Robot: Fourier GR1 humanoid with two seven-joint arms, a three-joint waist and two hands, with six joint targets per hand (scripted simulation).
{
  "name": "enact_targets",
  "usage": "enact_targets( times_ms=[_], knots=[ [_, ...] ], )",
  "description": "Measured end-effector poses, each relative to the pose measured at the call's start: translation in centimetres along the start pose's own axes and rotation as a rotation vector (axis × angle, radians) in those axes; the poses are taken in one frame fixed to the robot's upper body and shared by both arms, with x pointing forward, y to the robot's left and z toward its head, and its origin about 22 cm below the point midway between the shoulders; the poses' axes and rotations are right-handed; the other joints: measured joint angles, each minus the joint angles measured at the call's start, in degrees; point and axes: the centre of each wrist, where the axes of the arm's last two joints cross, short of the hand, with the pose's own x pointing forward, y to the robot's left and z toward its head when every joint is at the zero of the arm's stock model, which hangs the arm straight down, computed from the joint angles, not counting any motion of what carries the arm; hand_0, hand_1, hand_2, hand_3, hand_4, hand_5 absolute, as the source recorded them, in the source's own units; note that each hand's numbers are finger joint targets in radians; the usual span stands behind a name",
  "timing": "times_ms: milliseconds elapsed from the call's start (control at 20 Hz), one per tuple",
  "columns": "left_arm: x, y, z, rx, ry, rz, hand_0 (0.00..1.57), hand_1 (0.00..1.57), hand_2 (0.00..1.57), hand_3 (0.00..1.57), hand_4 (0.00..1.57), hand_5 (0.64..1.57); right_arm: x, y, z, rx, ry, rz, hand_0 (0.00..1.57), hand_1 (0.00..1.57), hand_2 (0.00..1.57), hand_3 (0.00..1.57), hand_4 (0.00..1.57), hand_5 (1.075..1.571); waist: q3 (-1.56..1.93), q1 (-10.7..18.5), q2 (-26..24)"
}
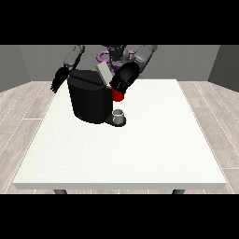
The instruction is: Insert the coffee pod into the coffee machine and close the lid
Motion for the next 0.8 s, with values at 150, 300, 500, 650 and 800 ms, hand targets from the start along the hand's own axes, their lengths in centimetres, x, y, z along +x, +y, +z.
enact_targets(
  times_ms=[150,300,500,650,800],
  knots=[
    [0.3,0.0,-0.1,0.025,-0.015,0.004,1.25,1.25,1.21,0.96,0.0,1.571,-0.1,0.0,0.0,-0.004,-0.002,0.006,0.0,0.0,0.0,0.0,0.06,1.571,-0.01,0.3,0.3],
    [0.5,0.6,-0.2,0.055,-0.026,0.005,1.24,1.24,1.2,0.97,0.0,1.571,0.0,0.4,0.0,-0.004,-0.015,0.001,0.0,0.0,0.0,0.0,0.0,1.571,-0.04,-0.2,1.1],
    [0.9,0.8,-0.3,0.072,-0.049,-0.003,1.27,1.27,1.24,0.97,0.0,1.571,0.7,0.5,-0.6,-0.003,-0.018,0.013,0.0,0.0,0.0,0.0,0.0,1.571,-0.04,0.0,1.6],
    [0.8,1.3,-0.2,0.089,-0.065,-0.028,1.14,1.14,1.12,0.84,0.0,1.571,0.8,0.4,-0.6,-0.008,-0.027,0.018,0.0,0.0,0.0,0.0,0.22,1.571,-0.02,-0.1,2.2],
    [0.7,2.0,0.0,0.107,-0.08,-0.069,1.0,1.0,1.02,0.72,0.0,1.571,1.2,0.5,-0.8,-0.013,-0.041,0.025,0.0,0.0,0.0,0.0,0.11,1.571,0.0,-0.3,3.1]
  ],
)
